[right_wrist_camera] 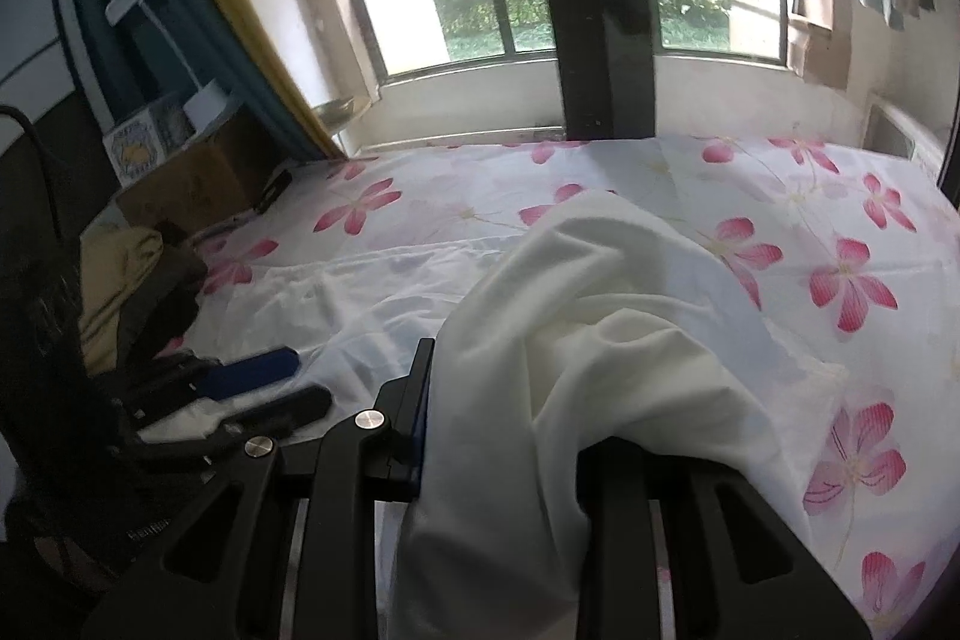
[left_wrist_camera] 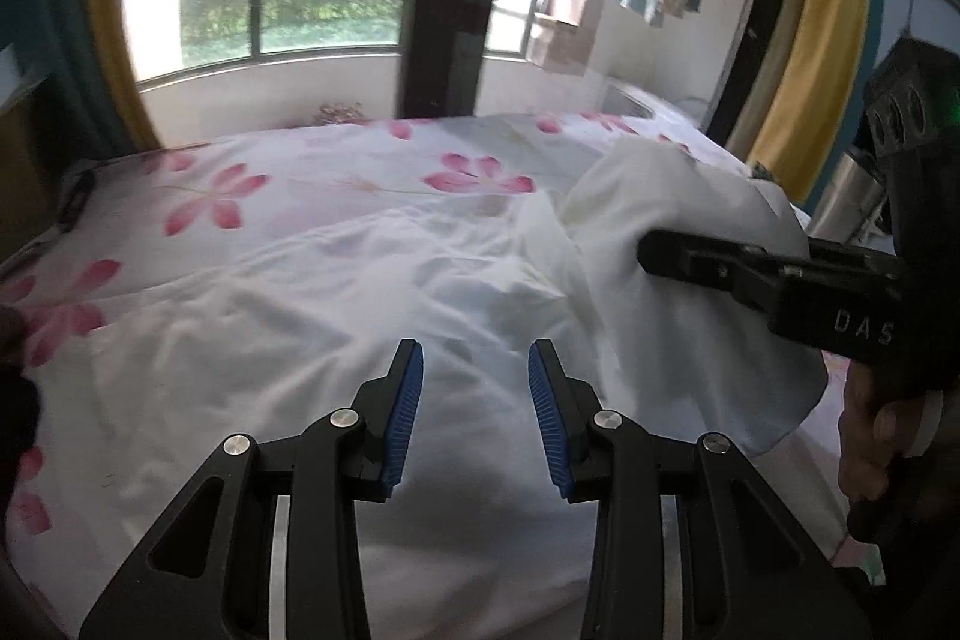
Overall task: Fold large clothes
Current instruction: 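Fold the held jacket end over the bundle and open the right gripper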
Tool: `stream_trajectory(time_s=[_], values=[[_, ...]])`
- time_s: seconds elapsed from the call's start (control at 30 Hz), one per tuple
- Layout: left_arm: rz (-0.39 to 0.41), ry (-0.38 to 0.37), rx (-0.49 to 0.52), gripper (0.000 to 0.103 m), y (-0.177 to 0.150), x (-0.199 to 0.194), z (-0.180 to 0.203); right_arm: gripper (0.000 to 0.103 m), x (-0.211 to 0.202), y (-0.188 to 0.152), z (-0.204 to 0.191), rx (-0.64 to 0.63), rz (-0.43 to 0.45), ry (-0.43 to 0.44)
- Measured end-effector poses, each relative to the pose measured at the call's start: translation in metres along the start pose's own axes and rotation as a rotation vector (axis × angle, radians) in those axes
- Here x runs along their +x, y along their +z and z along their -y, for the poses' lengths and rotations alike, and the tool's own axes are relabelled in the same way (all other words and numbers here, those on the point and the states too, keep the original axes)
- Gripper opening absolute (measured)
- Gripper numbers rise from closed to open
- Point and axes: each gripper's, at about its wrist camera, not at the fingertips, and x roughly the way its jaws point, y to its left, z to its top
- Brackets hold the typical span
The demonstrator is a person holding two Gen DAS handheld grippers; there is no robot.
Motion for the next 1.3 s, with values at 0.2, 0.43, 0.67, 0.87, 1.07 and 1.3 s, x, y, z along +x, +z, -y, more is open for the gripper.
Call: stream_trajectory(time_s=[0.2, 0.43, 0.67, 0.87, 1.07, 1.3], values=[[0.025, 0.040, -0.056, 0.039, -0.006, -0.018, -0.033, 0.027, 0.014, -0.001, -0.030, -0.074, -0.032, -0.006], [0.046, 0.078, -0.112, 0.039, -0.017, -0.036, -0.067, 0.031, 0.034, -0.007, -0.060, -0.137, -0.079, 0.003], [0.050, 0.110, -0.143, 0.039, -0.028, -0.051, -0.092, 0.035, 0.054, -0.017, -0.092, -0.181, -0.150, 0.050], [0.050, 0.143, -0.169, 0.039, -0.037, -0.063, -0.112, 0.043, 0.065, -0.026, -0.120, -0.228, -0.186, 0.146], [0.037, 0.195, -0.190, 0.039, -0.043, -0.076, -0.129, 0.077, 0.066, -0.036, -0.152, -0.335, -0.197, 0.267], [0.042, 0.247, -0.188, 0.039, -0.037, -0.095, -0.133, 0.077, 0.048, -0.040, -0.166, -0.430, -0.212, 0.412]])
